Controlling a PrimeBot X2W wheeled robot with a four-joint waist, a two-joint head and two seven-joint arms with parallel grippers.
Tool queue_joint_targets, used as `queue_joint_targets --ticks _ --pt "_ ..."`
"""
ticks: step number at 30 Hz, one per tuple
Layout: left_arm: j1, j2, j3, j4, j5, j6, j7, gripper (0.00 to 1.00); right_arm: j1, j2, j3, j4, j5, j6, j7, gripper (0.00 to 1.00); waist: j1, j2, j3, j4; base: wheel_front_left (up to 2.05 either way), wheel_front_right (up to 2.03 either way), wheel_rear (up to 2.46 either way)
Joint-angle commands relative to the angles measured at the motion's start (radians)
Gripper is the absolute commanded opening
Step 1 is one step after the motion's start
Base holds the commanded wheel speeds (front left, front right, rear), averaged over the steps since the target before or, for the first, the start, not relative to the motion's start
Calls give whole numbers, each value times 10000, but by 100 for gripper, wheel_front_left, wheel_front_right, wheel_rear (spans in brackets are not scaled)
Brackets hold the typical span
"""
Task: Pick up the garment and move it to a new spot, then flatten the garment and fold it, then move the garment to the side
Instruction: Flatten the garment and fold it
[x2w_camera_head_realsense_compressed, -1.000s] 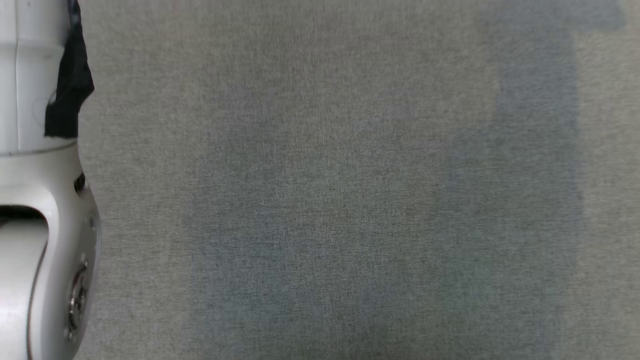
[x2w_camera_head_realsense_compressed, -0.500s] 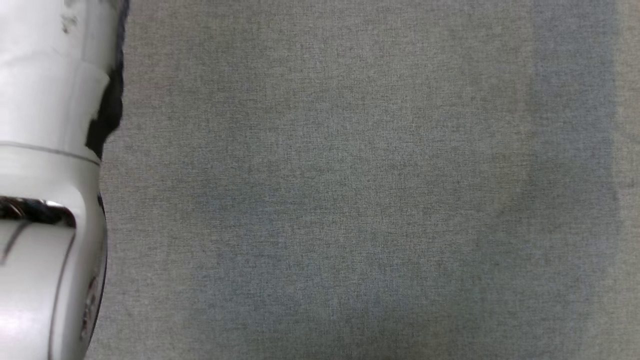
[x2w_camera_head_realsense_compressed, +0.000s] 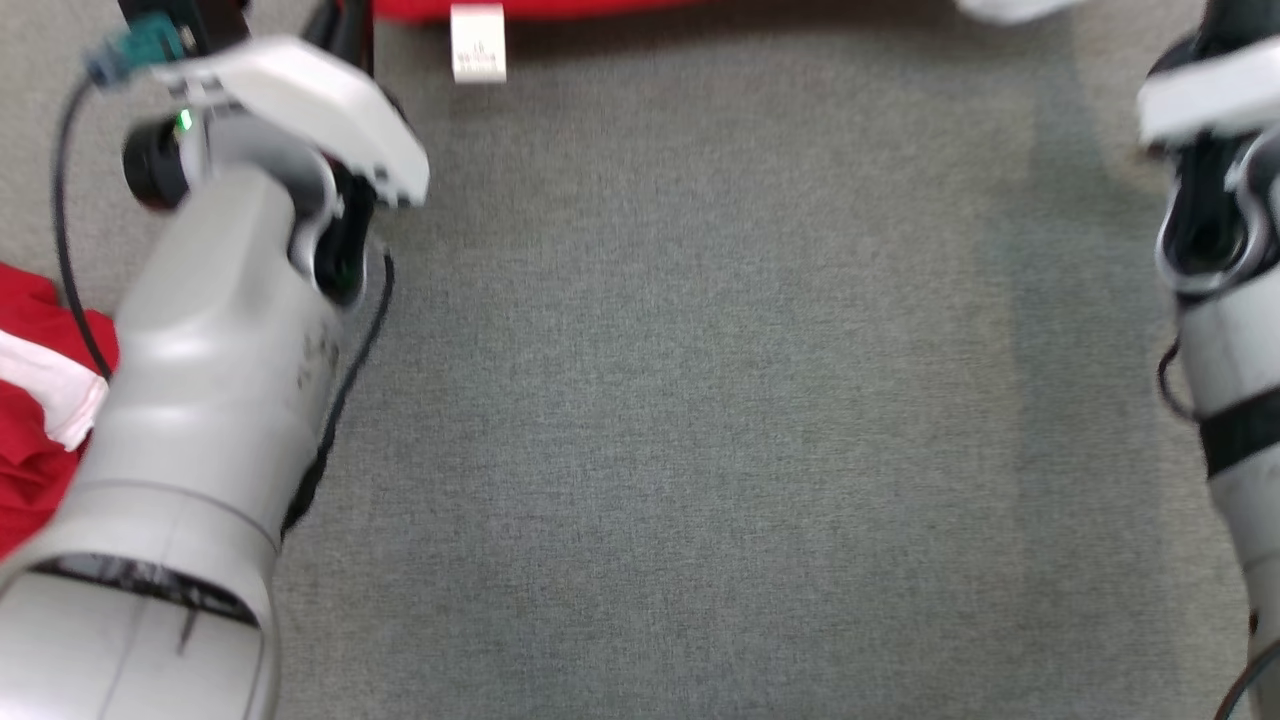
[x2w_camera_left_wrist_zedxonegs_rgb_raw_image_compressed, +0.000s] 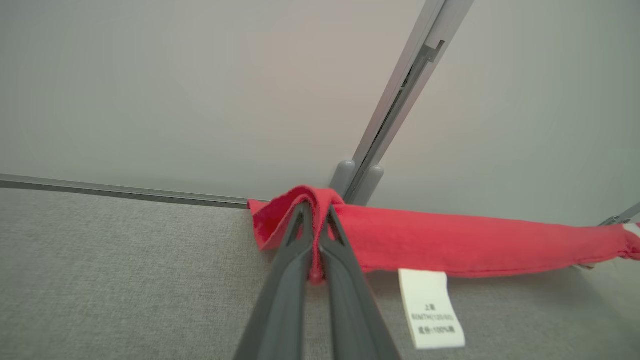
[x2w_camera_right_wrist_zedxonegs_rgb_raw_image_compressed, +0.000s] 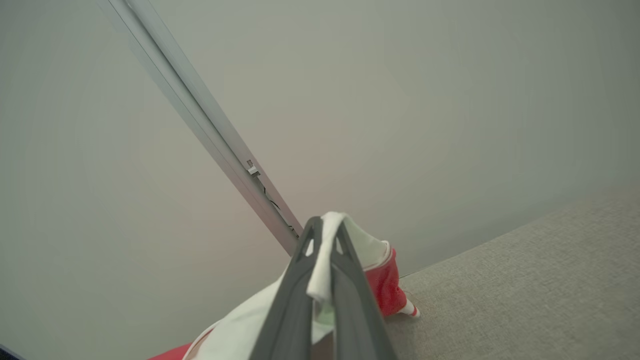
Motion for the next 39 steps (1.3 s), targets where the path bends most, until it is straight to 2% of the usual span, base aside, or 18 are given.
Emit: queue_joint_targets --ticks 1,11,18,23,30,34,39 --pt "242 79 -57 46 75 -27 -61 0 290 -52 111 -43 75 0 -13 0 0 0 -636 -141 0 0 0" --pt "3068 220 -1054 -403 193 -104 -350 0 3268 -461 1400 84 1259 0 1402 0 0 0 -2534 -337 0 0 0" --pt "4896 509 -1293 -1083 -72 -108 -423 0 4787 -798 2032 -247 1901 -1 2228 0 0 0 -3328 -360 0 0 0" --pt "5979 810 -1452 -1991 296 -110 -426 0 5701 -1197 2347 -631 2194 -1 2782 0 0 0 -3819 -240 0 0 0" --pt "7161 1170 -1293 -2820 822 -38 -429 0 6898 -1908 2738 -1964 2914 0 4314 0 0 0 -4410 -144 0 0 0" --pt "7680 1293 -1508 -3112 1194 -51 -429 0 7629 -2578 2757 -2956 3444 0 5208 0 0 0 -4584 -95 0 0 0" --pt "8110 1413 -1749 -3304 1377 -76 -430 0 8293 -3094 2633 -3872 4030 0 6109 0 0 0 -4695 -67 0 0 0"
